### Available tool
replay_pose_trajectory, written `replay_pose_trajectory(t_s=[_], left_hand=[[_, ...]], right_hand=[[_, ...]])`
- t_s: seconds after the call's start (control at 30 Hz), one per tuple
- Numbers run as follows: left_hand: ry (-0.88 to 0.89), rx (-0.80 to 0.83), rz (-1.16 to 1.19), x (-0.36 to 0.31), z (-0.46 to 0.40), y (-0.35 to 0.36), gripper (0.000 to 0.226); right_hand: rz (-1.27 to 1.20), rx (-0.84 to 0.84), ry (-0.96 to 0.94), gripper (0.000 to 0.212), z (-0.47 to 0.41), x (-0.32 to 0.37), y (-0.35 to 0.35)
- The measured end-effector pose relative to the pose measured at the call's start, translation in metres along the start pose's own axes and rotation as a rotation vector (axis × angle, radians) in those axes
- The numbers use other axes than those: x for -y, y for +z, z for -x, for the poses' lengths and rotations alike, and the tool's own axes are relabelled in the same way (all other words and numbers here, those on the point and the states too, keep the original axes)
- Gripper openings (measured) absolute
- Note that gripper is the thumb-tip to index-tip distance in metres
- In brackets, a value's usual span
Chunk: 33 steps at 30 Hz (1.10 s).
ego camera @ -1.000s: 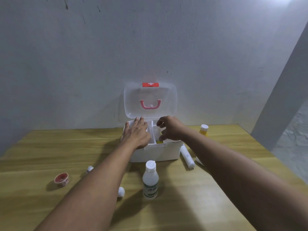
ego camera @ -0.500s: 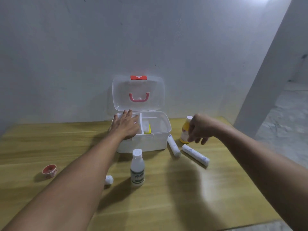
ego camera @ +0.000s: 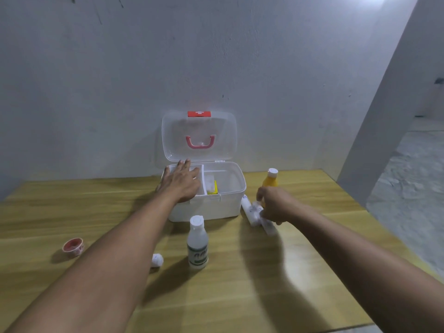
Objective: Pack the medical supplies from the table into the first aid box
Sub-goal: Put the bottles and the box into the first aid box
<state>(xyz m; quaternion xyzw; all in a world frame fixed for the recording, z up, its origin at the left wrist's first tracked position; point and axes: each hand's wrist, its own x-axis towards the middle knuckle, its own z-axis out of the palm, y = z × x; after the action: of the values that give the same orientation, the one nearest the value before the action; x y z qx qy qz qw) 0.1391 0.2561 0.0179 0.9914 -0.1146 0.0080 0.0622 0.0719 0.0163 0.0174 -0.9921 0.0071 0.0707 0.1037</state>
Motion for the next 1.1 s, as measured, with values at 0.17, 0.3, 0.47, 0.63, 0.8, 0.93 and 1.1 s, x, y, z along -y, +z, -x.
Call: replay_pose_trajectory(t_s=[0.17,0.3,0.47,0.63,0.8,0.93,1.1], left_hand=[[0.001,0.002,0.007,0.0,0.0,0.0,0.052],[0.001,-0.001,0.012,0.0,0.001,-0.001,0.052],[0.009,-0.004,0.009,0.001,0.0,0.001,0.053],[0.008,0.0,0.01,0.001,0.0,0.001,0.053],[0.005,0.012,-0.007,0.001,0.0,0.0,0.053],[0.008,0.01,0.003,0.0,0.002,0.0,0.052],[0.007,-0.006,0.038,-0.002,0.006,-0.004,0.054]], right_hand=[[0.048,-0.039,0.042,0.024,-0.008,0.019,0.011],[0.09,-0.087,0.106,0.028,-0.011,0.024,0.019],[0.12,-0.178,0.184,0.032,-0.005,0.024,-0.006],[0.131,-0.595,0.162,0.015,-0.009,0.015,-0.032],[0.075,-0.398,0.145,0.025,-0.024,-0.001,-0.034],[-0.003,-0.534,0.069,0.021,-0.017,0.0,-0.055],[-0.162,-0.697,-0.108,0.029,0.002,0.042,-0.101]])
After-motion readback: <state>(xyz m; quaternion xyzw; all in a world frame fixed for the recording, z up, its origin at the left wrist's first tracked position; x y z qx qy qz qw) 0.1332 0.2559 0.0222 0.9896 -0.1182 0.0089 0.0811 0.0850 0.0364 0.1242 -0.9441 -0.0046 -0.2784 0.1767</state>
